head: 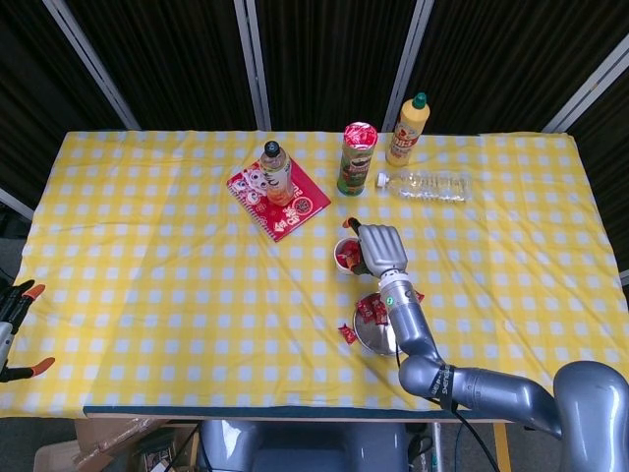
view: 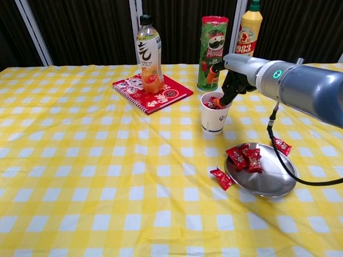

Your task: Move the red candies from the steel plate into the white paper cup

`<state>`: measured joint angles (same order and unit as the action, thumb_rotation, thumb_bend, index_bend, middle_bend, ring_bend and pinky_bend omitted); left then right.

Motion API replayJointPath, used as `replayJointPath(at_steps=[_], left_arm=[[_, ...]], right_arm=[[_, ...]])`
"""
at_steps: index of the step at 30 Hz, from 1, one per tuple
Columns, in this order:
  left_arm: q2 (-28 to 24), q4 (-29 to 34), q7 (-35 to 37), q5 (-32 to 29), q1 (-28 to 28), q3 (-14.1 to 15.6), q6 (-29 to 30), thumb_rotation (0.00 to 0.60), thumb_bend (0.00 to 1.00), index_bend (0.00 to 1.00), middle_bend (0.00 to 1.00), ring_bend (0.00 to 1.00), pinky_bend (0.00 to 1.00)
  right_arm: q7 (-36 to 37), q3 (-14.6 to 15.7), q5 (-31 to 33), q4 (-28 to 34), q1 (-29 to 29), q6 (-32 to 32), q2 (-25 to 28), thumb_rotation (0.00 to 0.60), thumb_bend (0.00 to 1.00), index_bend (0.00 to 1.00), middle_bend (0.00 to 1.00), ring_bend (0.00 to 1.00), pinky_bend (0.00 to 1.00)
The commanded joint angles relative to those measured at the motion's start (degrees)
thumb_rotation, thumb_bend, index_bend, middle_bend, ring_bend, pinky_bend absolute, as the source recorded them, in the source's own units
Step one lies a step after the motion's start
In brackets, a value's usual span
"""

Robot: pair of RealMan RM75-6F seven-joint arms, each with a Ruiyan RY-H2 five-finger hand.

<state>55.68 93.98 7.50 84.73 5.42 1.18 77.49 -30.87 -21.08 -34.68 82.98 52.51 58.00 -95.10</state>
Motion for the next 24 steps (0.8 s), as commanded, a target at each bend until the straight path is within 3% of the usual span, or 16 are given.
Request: replayJointPath(at_steps=[1,6,14,24], left_arm=[[0.05,-0.07,0.04,0.05,-0.05,-0.02,0.16,0.600,0.02,0.00,0.00,0.00,0.00],[0.23,-0.21,0.03,0.17,-0.19,-0.07,0.61,0.600,0.02,0.00,0.00,0.00,0.00],[0.55,-0.39,-0.49,0.49,-0.55,-0.15,1.65,0.600,0.02,0.00,0.00,0.00,0.00],[0.91,-0.94,-1.00,1.21,-1.05,-0.07,2.97,0.600,0.02,0.00,0.00,0.00,0.00]], right_arm=[[0.29,0.29,-1.31,2.76,-0.76,1.65,1.32,0.600,0.41,0.27,0.82,0.85,0.97],[0.77,1.61,-4.62,10.27,-3.22,5.31,4.68,0.600,0.41,0.28,0.82,0.85,0.97],[-1.55,8.99,-9.46,21.90,-8.75,10.59,10.42,0.600,0.41,0.34,0.82,0.85,0.97],[0.26,15.92,-12.46,23.58,-14.28,12.91,10.71,0.600,0.41,0.34,0.82,0.85,0.97]])
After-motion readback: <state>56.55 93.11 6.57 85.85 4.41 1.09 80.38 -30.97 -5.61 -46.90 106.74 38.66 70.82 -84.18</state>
